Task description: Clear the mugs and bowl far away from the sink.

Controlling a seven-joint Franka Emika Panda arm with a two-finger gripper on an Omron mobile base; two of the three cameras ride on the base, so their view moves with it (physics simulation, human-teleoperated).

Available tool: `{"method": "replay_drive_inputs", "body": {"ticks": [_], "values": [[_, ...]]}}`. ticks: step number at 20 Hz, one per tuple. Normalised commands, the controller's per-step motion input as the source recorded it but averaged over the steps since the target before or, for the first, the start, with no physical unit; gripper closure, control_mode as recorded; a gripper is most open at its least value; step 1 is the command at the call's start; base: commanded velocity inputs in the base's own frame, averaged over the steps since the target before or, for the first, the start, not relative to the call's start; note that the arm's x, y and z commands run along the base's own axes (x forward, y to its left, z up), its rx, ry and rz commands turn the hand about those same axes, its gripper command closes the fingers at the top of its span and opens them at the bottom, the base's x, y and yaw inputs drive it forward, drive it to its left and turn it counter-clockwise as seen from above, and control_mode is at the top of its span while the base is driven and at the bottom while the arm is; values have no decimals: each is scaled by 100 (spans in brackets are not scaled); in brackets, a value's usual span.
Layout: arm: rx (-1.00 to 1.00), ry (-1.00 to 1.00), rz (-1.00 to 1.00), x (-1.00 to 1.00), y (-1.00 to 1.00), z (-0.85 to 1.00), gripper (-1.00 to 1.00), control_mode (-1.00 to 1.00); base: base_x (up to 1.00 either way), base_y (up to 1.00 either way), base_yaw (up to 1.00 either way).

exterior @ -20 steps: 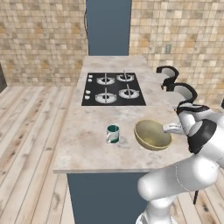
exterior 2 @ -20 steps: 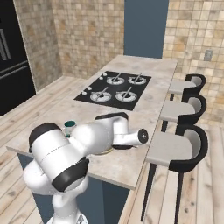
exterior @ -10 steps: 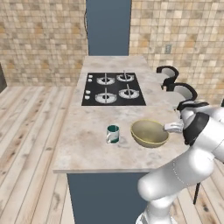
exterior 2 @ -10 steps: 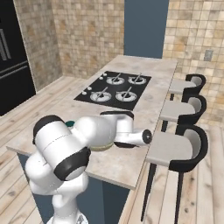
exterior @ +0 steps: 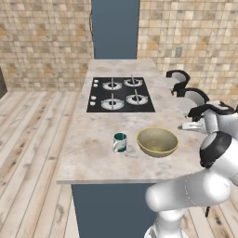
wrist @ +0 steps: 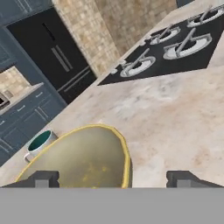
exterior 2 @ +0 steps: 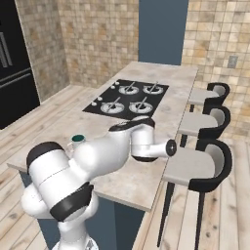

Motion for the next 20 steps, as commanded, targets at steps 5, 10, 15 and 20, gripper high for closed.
{"method": "replay_drive_inputs", "body": {"ticks": [5, 10, 15, 20], "values": [[-8, -36, 2, -81, 2, 51, -100, -100, 0, 0, 0], [-21, -54, 6, -99, 23, 15, -100, -100, 0, 0, 0], [-14, -36, 3, -42, 15, 0, -100, -100, 0, 0, 0], [0, 0, 0, 0, 0, 0, -100, 100, -7, 0, 0]]}}
